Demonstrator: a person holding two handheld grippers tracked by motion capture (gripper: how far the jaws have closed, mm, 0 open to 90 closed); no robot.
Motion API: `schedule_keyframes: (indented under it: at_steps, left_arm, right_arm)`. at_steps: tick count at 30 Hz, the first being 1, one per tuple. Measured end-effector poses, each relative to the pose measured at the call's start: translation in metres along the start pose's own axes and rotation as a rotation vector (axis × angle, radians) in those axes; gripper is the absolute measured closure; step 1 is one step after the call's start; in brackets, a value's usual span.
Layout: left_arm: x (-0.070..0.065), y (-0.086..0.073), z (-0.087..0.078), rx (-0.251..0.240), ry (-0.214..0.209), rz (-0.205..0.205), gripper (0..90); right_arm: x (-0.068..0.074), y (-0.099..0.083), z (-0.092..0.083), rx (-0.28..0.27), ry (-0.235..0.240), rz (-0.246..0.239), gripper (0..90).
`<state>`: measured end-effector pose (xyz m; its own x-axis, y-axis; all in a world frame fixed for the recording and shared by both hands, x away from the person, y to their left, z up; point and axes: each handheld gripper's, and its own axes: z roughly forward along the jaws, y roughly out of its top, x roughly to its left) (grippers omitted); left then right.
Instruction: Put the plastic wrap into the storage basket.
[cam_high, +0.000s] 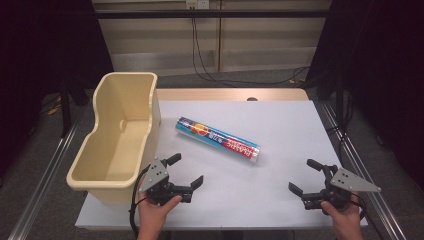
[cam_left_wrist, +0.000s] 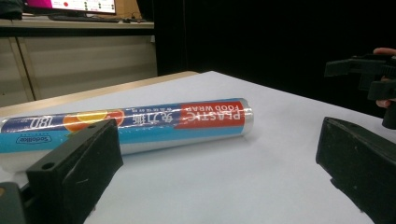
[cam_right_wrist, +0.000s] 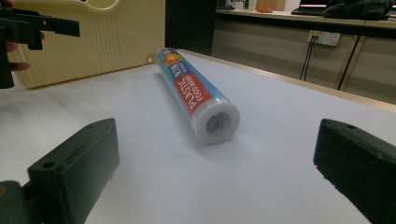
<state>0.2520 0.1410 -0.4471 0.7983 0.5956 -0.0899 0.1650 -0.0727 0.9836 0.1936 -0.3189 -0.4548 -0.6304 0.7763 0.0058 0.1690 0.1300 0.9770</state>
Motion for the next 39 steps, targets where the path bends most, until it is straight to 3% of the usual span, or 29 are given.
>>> schedule_keyframes:
  at_steps: [12,20,23,25,29,33,39]
  left_arm:
    - [0.003,0.002,0.021,0.042,-0.015,0.001,0.0]
    - [0.007,0.011,0.046,0.142,-0.029,0.032,0.0]
    - [0.012,0.014,0.059,0.174,-0.032,-0.007,0.0]
    - [0.014,0.017,0.067,0.223,-0.009,0.001,0.0]
    - [0.017,0.022,0.082,0.284,0.009,-0.028,0.0]
    - [0.020,0.030,0.094,0.332,0.017,-0.002,0.0]
    - [0.024,0.042,0.113,0.386,0.005,0.004,0.0]
  right_arm:
    - [-0.003,-0.004,0.003,0.023,0.013,0.016,0.0]
    - [-0.003,-0.003,0.003,0.035,0.020,-0.006,0.1]
    - [-0.003,-0.004,0.003,0.037,0.023,0.010,0.1]
    - [-0.003,-0.004,0.003,0.038,0.030,0.005,0.2]
    - [-0.003,-0.003,0.003,0.036,0.034,0.004,0.3]
    - [-0.003,-0.003,0.003,0.038,0.036,0.003,0.4]
    - [-0.002,-0.003,0.003,0.050,0.041,-0.002,0.6]
